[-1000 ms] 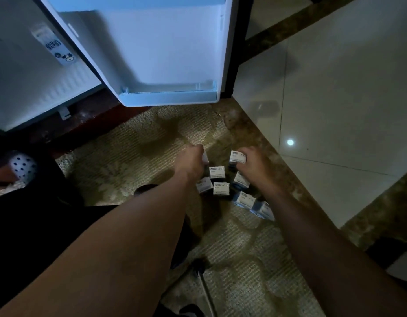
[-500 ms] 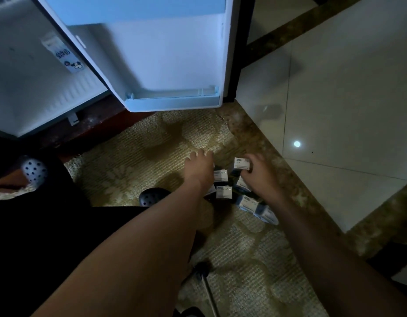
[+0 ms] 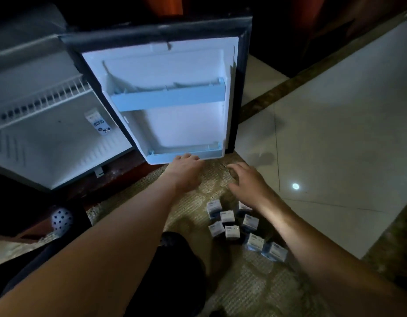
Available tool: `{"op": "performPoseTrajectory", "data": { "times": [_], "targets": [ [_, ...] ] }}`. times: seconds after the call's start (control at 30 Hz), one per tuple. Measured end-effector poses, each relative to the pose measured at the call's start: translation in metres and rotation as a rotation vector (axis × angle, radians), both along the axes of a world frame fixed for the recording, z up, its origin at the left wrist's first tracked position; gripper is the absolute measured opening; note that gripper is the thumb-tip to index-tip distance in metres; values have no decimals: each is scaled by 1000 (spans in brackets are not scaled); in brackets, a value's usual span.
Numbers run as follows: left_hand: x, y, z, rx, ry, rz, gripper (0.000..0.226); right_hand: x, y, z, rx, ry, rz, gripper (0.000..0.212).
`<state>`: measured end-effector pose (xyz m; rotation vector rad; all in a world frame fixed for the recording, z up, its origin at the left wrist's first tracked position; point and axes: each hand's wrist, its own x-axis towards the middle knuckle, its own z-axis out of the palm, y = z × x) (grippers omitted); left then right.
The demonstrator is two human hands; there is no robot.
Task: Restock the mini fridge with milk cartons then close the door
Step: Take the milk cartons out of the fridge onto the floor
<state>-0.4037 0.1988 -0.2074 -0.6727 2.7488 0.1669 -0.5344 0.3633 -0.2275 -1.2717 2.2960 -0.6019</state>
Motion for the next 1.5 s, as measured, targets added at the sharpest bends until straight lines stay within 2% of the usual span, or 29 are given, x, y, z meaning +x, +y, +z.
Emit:
{"op": "performPoseTrajectory", "data": {
  "times": [0.13, 0.27, 0.4, 0.73, 0.9, 1.07, 1.3, 1.5],
  "targets": [
    [40, -41, 50, -74, -36, 39, 54, 23, -39, 38, -44, 72, 103, 50],
    [91, -68, 79, -147, 22, 115, 49, 56, -83, 73, -72, 111, 234, 50],
    [145, -86, 88, -151, 43, 212, 42, 90, -128, 94, -102, 150, 379, 51],
    [235, -143, 87, -174, 49, 359, 49, 167, -217, 116, -108, 329, 613, 49],
    [248, -186, 63, -153, 97, 426, 48, 182, -266, 103, -79, 408, 696, 48],
    [243, -232, 23, -129, 222, 486, 51, 188, -334, 69, -13, 437, 747, 50],
    [233, -291, -32, -165, 258, 488, 55, 194, -416, 7, -24, 411, 694, 55],
    [237, -314, -77, -122, 312, 575, 58, 192, -467, -35, -101, 413, 633, 63]
  ]
}}
